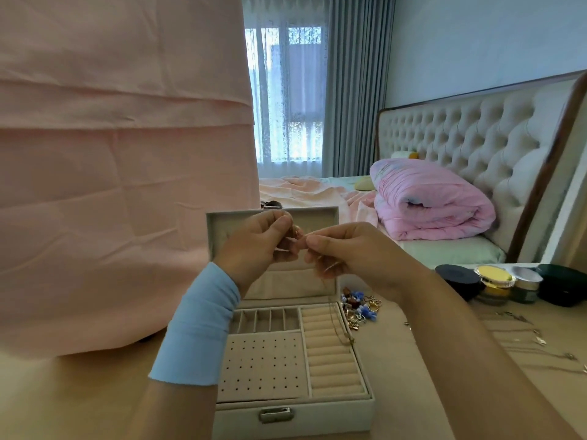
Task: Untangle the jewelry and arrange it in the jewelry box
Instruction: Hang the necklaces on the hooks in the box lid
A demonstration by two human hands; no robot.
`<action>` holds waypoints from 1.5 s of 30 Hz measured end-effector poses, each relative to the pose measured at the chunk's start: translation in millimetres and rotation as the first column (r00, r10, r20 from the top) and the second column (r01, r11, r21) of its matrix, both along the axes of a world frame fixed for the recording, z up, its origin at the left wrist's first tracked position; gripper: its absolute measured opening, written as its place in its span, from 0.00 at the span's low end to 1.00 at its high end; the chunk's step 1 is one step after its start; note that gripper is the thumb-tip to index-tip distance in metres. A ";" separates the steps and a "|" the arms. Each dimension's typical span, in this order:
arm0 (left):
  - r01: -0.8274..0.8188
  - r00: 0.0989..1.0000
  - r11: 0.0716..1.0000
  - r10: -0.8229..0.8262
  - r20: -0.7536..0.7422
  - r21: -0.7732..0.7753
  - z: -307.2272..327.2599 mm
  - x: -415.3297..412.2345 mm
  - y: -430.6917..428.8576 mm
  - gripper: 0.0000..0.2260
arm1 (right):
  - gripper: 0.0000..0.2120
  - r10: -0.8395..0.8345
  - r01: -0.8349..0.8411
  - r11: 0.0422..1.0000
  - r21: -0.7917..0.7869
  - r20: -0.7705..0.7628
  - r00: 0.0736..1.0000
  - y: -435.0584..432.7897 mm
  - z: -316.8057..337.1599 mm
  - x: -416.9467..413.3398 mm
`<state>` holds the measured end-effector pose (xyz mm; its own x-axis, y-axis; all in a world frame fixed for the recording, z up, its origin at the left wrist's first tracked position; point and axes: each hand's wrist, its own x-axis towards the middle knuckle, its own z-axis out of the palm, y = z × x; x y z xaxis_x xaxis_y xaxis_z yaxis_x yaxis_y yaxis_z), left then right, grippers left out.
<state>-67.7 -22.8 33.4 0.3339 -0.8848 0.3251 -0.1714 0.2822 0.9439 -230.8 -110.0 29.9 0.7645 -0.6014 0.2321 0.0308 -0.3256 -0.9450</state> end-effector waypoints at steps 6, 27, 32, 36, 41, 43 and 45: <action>-0.082 0.976 0.991 0.059 0.208 0.105 -9.5 16.6 -2.8 0.11 | 0.07 -0.162 0.151 0.979 -0.140 -0.070 0.984 -4.0 -13.9 14.8; -0.417 0.815 0.908 0.357 0.456 0.034 -36.6 24.4 -24.6 0.07 | 0.03 -0.513 0.505 0.731 -0.459 0.118 0.850 -25.9 -39.9 35.2; -0.510 0.797 0.860 0.480 0.366 -0.017 -43.3 18.4 -31.8 0.09 | 0.04 -0.569 0.571 0.564 -0.597 0.220 0.792 -32.4 -30.9 54.2; -0.542 0.809 0.841 0.522 0.271 -0.001 -48.5 15.7 -36.1 0.08 | 0.05 -0.629 0.648 0.459 -0.608 0.292 0.720 -39.2 -26.0 71.2; -0.536 0.833 0.841 0.514 0.206 0.069 -52.6 18.6 -40.1 0.08 | 0.05 -0.668 0.662 0.422 -0.619 0.282 0.689 -51.5 -25.1 79.0; -0.534 0.837 0.840 0.509 0.203 0.095 -54.2 19.3 -41.3 0.08 | 0.05 -0.671 0.648 0.422 -0.635 0.261 0.694 -52.8 -25.2 79.3; -0.536 0.837 0.836 0.508 0.203 0.116 -56.1 20.4 -42.2 0.09 | 0.05 -0.675 0.636 0.426 -0.644 0.243 0.697 -51.9 -26.9 78.7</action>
<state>-47.4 -65.0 -22.7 0.7173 -0.6374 0.2815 -0.3996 -0.0453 0.9156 -152.1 -161.9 3.0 0.2275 -0.6316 0.7412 -0.4984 -0.7294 -0.4686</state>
